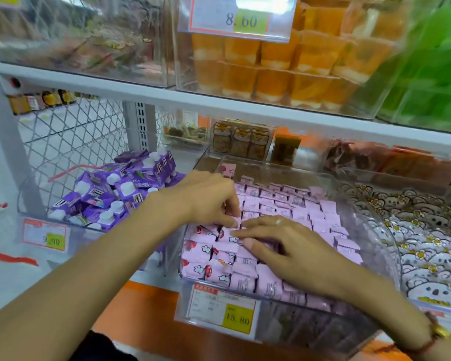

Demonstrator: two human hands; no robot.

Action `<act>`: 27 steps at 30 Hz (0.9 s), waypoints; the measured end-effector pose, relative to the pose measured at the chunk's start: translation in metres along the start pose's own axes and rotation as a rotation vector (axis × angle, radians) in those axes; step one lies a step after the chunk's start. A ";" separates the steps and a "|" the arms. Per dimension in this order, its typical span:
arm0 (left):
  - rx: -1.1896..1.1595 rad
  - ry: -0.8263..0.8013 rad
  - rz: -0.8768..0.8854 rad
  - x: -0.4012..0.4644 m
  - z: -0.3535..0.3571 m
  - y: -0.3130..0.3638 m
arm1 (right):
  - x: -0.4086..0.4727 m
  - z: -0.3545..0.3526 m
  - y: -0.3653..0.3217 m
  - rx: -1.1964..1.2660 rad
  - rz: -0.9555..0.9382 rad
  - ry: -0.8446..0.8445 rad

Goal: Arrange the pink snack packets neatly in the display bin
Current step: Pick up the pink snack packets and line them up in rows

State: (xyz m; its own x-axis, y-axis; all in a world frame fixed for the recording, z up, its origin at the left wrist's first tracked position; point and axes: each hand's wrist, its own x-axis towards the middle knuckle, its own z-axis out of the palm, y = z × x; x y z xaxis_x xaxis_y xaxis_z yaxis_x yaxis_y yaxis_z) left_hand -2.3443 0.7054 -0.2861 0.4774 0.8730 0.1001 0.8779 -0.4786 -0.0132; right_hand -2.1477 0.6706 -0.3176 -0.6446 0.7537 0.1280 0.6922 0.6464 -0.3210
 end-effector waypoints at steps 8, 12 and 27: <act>-0.051 0.154 -0.018 -0.006 0.008 -0.001 | -0.009 0.002 -0.001 0.062 0.028 -0.060; 0.008 0.274 -0.018 -0.007 0.016 0.005 | -0.009 0.009 0.000 0.027 0.065 0.023; -1.001 1.009 -0.390 -0.038 0.003 0.004 | 0.000 -0.002 0.000 0.239 0.063 0.363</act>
State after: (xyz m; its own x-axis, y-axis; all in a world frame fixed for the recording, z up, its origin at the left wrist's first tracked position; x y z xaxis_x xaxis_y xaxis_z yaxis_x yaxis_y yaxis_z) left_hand -2.3592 0.6709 -0.2933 -0.3736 0.7262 0.5771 0.3517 -0.4649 0.8126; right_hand -2.1463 0.6708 -0.3157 -0.4183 0.8108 0.4094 0.6044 0.5849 -0.5409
